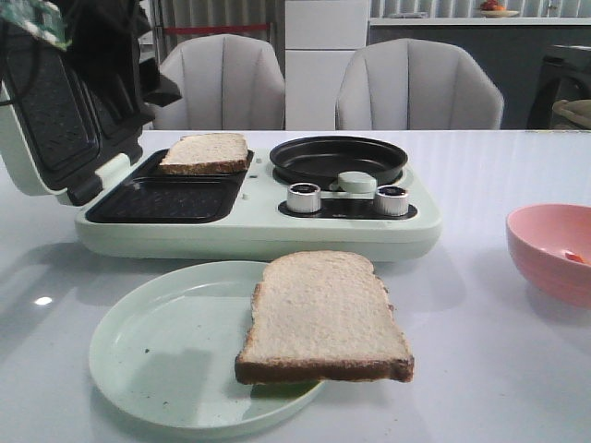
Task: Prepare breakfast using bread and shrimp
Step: 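Carry the bread to the waffle plate and release it with the left gripper, then withdraw the left gripper from the sandwich maker, then grasp the remaining bread slice with the right gripper and lift it, then carry the bread over the waffle plate and release it with the right gripper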
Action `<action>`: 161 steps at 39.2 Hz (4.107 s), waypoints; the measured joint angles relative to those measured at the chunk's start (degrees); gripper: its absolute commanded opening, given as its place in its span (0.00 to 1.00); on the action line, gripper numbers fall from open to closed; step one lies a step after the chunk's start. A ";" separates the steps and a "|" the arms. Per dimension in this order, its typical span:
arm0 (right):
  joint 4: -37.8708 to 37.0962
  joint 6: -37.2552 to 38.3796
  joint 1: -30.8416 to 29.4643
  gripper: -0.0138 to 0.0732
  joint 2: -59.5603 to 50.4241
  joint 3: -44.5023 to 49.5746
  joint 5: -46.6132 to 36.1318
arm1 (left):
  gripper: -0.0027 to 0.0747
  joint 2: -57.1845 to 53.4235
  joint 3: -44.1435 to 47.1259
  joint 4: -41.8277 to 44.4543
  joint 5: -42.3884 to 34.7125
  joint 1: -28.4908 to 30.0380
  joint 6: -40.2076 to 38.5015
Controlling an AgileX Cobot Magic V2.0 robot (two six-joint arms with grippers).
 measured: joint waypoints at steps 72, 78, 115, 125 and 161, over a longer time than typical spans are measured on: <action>45.33 -20.86 20.26 0.78 49.49 -5.63 -5.70 | 0.67 -45.76 12.07 -99.51 26.92 -9.71 48.88; 45.54 -21.00 20.26 0.78 55.76 -9.94 -6.13 | 0.67 -45.76 12.07 -99.51 26.58 -9.71 48.88; 44.47 -22.96 20.41 0.24 47.64 -17.42 -0.57 | 0.67 -45.76 12.07 -99.53 26.45 -9.71 48.88; 47.60 -23.20 20.86 0.24 46.18 -22.97 -4.21 | 0.67 -45.76 12.07 -99.53 26.45 -9.71 48.88; 59.29 -25.28 26.26 0.75 82.37 -58.28 -9.72 | 0.67 -45.76 12.07 -99.41 26.45 -9.71 48.88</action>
